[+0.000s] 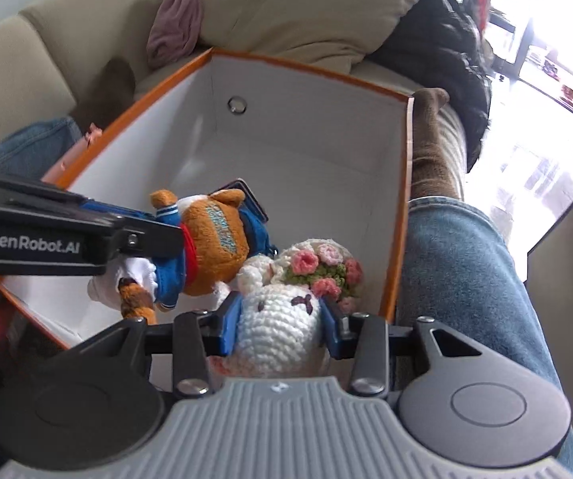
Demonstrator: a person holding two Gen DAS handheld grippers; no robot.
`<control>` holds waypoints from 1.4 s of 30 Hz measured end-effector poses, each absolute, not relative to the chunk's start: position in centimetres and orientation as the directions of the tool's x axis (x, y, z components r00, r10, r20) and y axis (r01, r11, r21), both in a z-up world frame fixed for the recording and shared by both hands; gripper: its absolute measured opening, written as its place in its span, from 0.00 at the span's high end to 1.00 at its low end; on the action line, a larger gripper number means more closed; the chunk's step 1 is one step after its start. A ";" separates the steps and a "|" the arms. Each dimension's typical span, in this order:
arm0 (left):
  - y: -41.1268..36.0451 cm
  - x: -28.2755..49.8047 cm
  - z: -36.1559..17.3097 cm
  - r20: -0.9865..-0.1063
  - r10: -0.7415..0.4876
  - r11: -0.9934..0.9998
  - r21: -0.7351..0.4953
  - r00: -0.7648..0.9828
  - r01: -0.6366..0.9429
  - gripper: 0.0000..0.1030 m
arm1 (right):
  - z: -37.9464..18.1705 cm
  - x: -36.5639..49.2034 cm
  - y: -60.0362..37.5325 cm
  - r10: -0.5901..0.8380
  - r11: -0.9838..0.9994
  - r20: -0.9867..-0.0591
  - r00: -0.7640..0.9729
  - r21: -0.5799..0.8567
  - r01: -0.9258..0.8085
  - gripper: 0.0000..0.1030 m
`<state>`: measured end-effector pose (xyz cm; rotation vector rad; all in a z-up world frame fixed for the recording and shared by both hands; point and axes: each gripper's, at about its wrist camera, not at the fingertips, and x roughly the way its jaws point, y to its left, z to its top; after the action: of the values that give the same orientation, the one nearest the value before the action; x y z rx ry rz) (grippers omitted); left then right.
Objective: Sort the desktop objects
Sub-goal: 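Carry bear and bunny into the orange box with both grippers and release, then grasp the pink card holder with the left gripper while the right grasps the pink pompom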
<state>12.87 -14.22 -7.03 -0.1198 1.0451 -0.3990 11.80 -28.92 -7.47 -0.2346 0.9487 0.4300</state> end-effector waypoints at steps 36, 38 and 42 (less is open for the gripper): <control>-13.8 11.9 -7.3 -0.863 -0.427 0.876 -0.323 0.270 0.357 0.68 | -5.3 11.7 -28.8 0.250 0.832 -0.906 0.343 0.019 -0.554 0.71; -13.3 11.5 -6.4 -0.853 -0.427 0.880 -0.314 0.301 0.357 0.65 | -4.6 10.9 -28.8 0.259 0.836 -0.889 0.376 0.012 -0.548 0.71; -11.7 9.8 -3.8 -0.817 -0.424 0.887 -0.287 0.391 0.363 0.61 | -2.7 8.9 -28.7 0.309 0.841 -0.813 0.493 -0.009 -0.541 0.71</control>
<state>9.83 -11.66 -3.80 -0.0655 1.0564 -0.5001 8.89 -28.71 -2.65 -0.2796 0.9206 0.5235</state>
